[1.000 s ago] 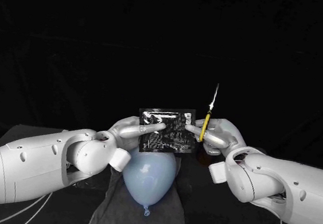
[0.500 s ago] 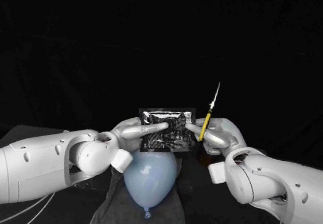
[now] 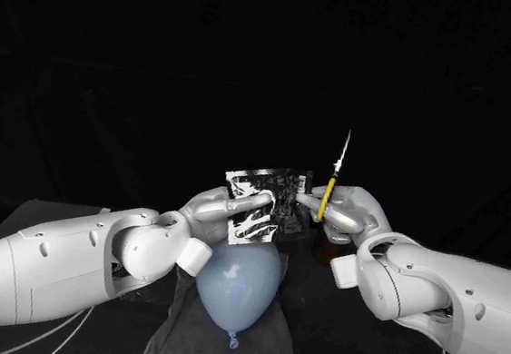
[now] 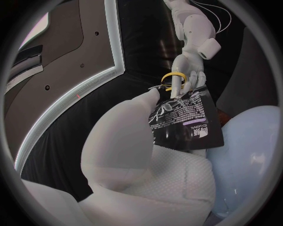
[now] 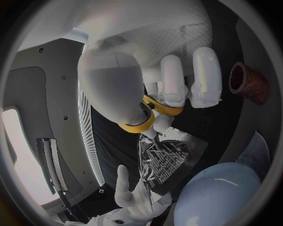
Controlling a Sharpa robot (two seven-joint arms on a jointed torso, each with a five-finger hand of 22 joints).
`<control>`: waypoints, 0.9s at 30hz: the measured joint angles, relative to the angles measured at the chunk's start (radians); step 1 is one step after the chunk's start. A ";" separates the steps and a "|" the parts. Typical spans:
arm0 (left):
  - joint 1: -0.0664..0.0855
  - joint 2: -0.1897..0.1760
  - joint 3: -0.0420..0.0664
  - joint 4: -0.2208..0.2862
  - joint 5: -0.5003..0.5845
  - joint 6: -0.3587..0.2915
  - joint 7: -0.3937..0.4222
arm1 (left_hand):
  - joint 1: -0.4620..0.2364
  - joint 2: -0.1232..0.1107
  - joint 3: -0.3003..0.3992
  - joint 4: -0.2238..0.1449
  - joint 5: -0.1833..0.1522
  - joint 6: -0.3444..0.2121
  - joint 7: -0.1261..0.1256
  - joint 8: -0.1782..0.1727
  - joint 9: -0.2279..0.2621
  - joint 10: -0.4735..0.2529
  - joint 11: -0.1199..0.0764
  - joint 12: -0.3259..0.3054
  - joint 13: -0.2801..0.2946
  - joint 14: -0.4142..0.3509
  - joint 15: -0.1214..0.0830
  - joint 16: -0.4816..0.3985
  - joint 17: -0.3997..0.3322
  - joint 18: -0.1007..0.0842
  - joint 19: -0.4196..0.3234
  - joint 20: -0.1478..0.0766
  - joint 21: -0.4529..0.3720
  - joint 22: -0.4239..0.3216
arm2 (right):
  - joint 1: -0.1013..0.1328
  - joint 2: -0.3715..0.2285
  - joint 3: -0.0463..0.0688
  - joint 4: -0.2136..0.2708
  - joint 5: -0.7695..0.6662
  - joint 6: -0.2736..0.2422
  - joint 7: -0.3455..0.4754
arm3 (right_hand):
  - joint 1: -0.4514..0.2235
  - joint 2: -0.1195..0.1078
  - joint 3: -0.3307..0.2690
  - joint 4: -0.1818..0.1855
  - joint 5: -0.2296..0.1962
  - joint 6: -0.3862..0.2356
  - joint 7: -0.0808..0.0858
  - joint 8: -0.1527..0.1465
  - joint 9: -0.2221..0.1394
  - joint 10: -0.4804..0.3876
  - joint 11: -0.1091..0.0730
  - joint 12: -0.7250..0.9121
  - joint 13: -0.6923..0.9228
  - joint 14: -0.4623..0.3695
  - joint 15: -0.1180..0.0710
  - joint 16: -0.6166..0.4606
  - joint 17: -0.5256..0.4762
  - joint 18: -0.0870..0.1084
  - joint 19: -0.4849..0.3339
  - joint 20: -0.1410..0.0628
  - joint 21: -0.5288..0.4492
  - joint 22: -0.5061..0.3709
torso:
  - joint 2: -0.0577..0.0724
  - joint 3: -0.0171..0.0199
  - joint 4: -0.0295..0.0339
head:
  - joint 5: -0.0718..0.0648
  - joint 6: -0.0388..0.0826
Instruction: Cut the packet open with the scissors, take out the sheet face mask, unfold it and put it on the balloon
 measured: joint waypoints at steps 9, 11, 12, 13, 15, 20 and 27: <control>0.000 -0.011 0.000 0.000 0.029 0.017 0.022 | 0.004 -0.004 -0.005 0.005 0.000 -0.013 -0.016 -0.001 0.001 -0.028 -0.008 0.000 0.000 -0.010 0.010 -0.002 0.001 0.005 -0.002 0.004 -0.010 -0.006 | 0.001 -0.014 0.001 -0.015 -0.006 0.002 0.003 | 0.000 0.000 0.000 0.000 0.004 -0.001 0.001 0.005 0.002 0.000 0.000 0.000 0.000 0.000 0.000 0.004 0.001 0.000 0.000 0.000 -0.001 0.001 | 0.000 0.0000 -0.0003 | -0.002 0.004; 0.000 -0.013 0.000 -0.001 0.031 0.017 0.024 | 0.002 -0.007 -0.013 0.013 0.000 -0.016 -0.030 -0.002 0.000 -0.046 0.006 0.000 0.000 -0.019 0.019 -0.011 0.002 0.006 -0.025 0.016 -0.030 -0.008 | 0.001 -0.017 0.001 -0.017 -0.006 0.001 0.003 | 0.000 0.000 0.000 0.000 0.004 -0.001 0.001 0.005 0.003 0.000 0.000 0.000 0.000 0.000 0.000 0.004 0.001 0.000 0.000 0.000 -0.001 0.001 | 0.000 0.0000 -0.0003 | -0.001 0.005; 0.000 -0.014 0.000 -0.001 0.032 0.016 0.025 | -0.002 -0.010 -0.022 0.015 0.000 -0.026 -0.039 -0.008 -0.002 -0.057 0.017 0.000 0.000 -0.027 0.025 -0.016 0.002 0.006 -0.047 0.023 -0.044 -0.008 | 0.001 -0.018 0.001 -0.017 -0.007 0.001 0.003 | 0.000 0.000 0.000 0.000 0.004 -0.001 0.001 0.005 0.003 0.000 0.000 0.000 0.000 0.000 0.000 0.004 0.001 0.000 0.000 0.000 -0.001 0.001 | 0.000 0.0000 -0.0004 | 0.000 0.005; 0.000 -0.015 0.000 -0.002 0.032 0.014 0.025 | -0.005 -0.013 -0.029 0.017 0.000 -0.032 -0.046 -0.014 -0.006 -0.067 0.028 0.000 0.000 -0.036 0.027 -0.016 0.002 0.007 -0.066 0.032 -0.057 -0.008 | 0.001 -0.019 0.001 -0.017 -0.007 0.001 0.003 | 0.000 0.000 0.000 0.000 0.004 -0.002 0.001 0.005 0.004 0.000 0.000 0.000 0.000 0.000 0.000 0.004 0.001 0.000 0.000 0.000 -0.001 0.001 | 0.000 -0.0001 -0.0005 | 0.000 0.006; 0.000 -0.016 0.000 -0.003 0.031 0.010 0.025 | -0.010 -0.018 -0.043 0.022 0.000 -0.049 -0.052 -0.019 -0.014 -0.088 0.046 0.000 0.000 -0.048 0.032 -0.023 0.002 0.010 -0.095 0.042 -0.068 -0.008 | 0.001 -0.021 0.001 -0.016 -0.007 0.001 0.002 | 0.000 0.000 0.000 0.000 0.004 -0.006 -0.001 0.005 0.012 0.000 0.000 0.000 0.000 0.000 0.000 0.004 0.001 0.000 0.002 -0.002 -0.002 0.001 | 0.000 0.0000 -0.0007 | 0.001 0.007; 0.001 -0.017 0.000 -0.006 0.021 -0.015 0.021 | -0.011 -0.019 -0.078 0.033 0.000 -0.087 -0.045 -0.035 -0.029 -0.102 0.056 0.000 0.000 -0.101 0.047 -0.024 -0.003 0.010 -0.161 0.058 -0.071 -0.008 | 0.001 -0.021 0.001 -0.012 -0.009 0.000 0.001 | 0.000 0.000 0.000 0.000 0.004 -0.006 -0.001 0.005 0.019 0.000 0.000 0.000 0.000 0.000 0.000 0.003 0.000 0.000 0.003 -0.003 -0.002 0.001 | -0.001 0.0005 -0.0007 | 0.002 0.009; 0.001 -0.015 0.000 -0.009 -0.006 -0.072 0.002 | -0.011 -0.019 -0.117 0.047 0.000 -0.102 -0.019 -0.039 -0.035 -0.102 0.066 0.000 0.000 -0.129 0.050 -0.028 -0.013 0.010 -0.251 0.061 -0.071 -0.009 | 0.001 -0.019 0.001 0.004 -0.017 0.001 -0.001 | 0.000 0.000 0.000 0.000 0.004 -0.006 -0.001 0.004 0.019 0.000 0.000 0.000 0.000 0.000 0.000 0.003 0.000 0.000 0.002 -0.003 -0.002 0.000 | 0.000 0.0004 -0.0011 | 0.005 0.006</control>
